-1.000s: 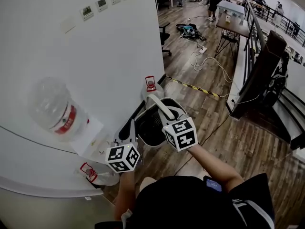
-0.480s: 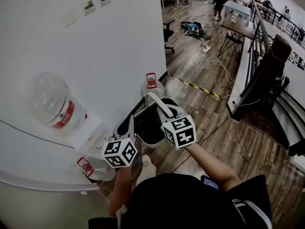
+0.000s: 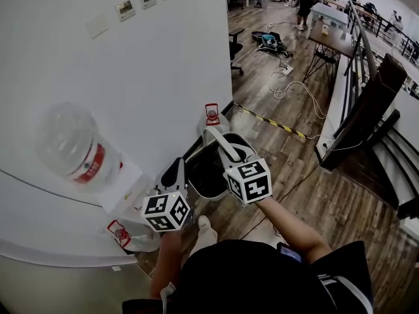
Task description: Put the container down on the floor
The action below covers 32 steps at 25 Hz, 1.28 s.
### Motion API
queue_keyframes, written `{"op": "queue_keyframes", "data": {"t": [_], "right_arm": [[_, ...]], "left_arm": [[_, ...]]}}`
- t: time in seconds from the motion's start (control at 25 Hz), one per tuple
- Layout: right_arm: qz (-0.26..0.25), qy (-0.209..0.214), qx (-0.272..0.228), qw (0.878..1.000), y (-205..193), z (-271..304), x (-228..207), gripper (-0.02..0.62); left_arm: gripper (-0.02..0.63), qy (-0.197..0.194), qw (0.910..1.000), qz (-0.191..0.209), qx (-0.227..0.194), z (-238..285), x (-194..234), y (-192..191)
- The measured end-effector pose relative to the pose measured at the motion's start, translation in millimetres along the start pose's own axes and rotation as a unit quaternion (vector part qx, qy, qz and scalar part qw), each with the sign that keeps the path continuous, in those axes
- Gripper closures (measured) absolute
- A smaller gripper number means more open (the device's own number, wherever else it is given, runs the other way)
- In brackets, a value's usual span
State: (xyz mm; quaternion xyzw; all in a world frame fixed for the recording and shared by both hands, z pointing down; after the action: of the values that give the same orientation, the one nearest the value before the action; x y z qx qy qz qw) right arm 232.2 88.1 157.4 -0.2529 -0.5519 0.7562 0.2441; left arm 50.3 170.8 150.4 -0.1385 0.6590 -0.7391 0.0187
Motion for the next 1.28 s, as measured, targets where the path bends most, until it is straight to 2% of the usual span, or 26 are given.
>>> {"op": "queue_keyframes", "data": {"t": [0.12,0.4,1.28], "right_arm": [[0.001,-0.001,0.004,1.0,3.9,19.5,2.1,0.565],[0.002,-0.001,0.013,1.0,16.6,69.6,6.5,0.565],[0.006,-0.02,0.021,1.0,72.9,238.1,40.1,0.565]], "left_arm": [[0.589,0.013,0.9995,0.028,-0.001,7.2,14.7,6.3],[0.589,0.007,1.0,0.005,0.003,37.2,57.6,16.6],[0.589,-0.018,0.9997,-0.009,0.01,123.0,221.0,66.6]]}}
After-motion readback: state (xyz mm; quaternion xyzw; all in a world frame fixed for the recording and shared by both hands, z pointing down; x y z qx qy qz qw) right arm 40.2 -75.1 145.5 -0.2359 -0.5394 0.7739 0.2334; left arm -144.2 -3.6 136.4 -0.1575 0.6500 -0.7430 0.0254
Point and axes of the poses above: the fingertips, and each gripper's own axes: z forward along the fingers, x to its left, y out of its top, the point moved 8 cm from there along -z, backward along the fingers, and after that the axes turned 4 degrees about -y, right-handed, at the moved point
